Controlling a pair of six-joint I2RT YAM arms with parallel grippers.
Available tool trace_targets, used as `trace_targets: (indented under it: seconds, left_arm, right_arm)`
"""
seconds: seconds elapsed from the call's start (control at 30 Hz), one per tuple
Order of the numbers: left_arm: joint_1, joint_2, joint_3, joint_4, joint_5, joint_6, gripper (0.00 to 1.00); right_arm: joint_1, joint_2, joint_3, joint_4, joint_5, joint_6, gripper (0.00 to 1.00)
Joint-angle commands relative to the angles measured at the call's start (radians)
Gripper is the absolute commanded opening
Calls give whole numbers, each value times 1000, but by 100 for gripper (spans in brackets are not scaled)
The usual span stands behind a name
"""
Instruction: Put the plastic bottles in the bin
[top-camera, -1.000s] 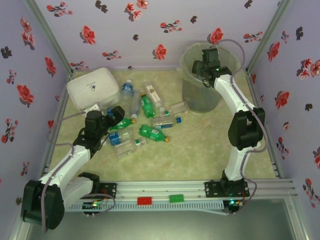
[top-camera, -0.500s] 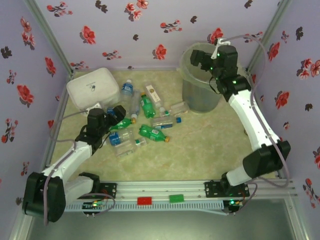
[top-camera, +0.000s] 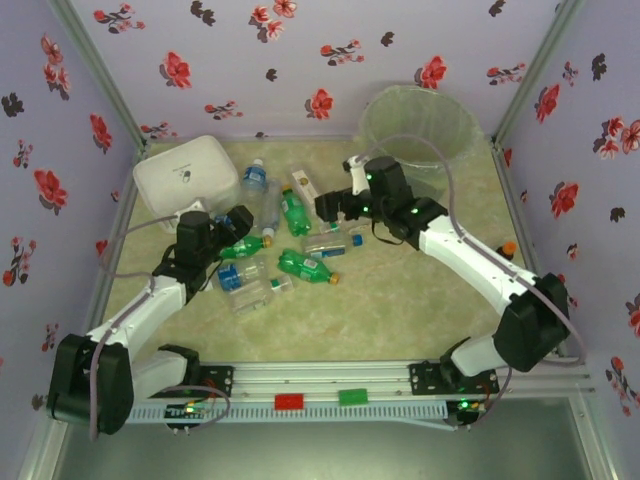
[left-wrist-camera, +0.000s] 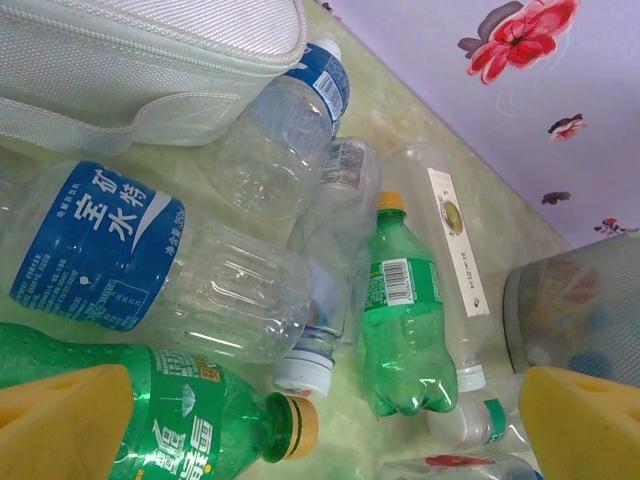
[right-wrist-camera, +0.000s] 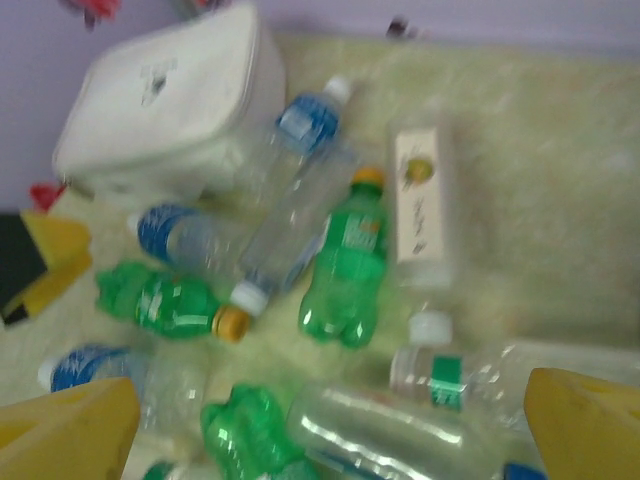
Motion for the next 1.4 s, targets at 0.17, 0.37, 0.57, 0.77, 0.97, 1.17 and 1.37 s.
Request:
trace_targets:
  seconds: [0.17, 0.37, 0.57, 0.77, 0.97, 1.17, 1.37]
  left_arm:
    - [-3, 31, 39, 31, -1, -2, 100]
    - [-4, 40, 52, 33, -1, 1, 100]
    - [-3, 25, 40, 27, -2, 0, 100]
    - [-3, -21, 25, -11, -18, 8, 100]
    - [-2, -62, 2, -30, -44, 13, 100]
    - [-2, -67, 0, -38, -44, 16, 100]
    - [-2, -74, -6, -39, -49, 16, 100]
  right_arm:
    - [136, 139, 54, -272, -85, -152, 98]
    - [220, 223, 110, -420, 38, -256, 94]
    - [253, 319, 174, -476, 115, -321, 90]
    - [270, 404, 229, -488, 143, -359, 85]
    - [277, 472, 260, -475, 149, -362, 81]
    - [281, 528, 274, -460, 162, -364, 78]
    - [281, 565, 266, -421, 170, -358, 78]
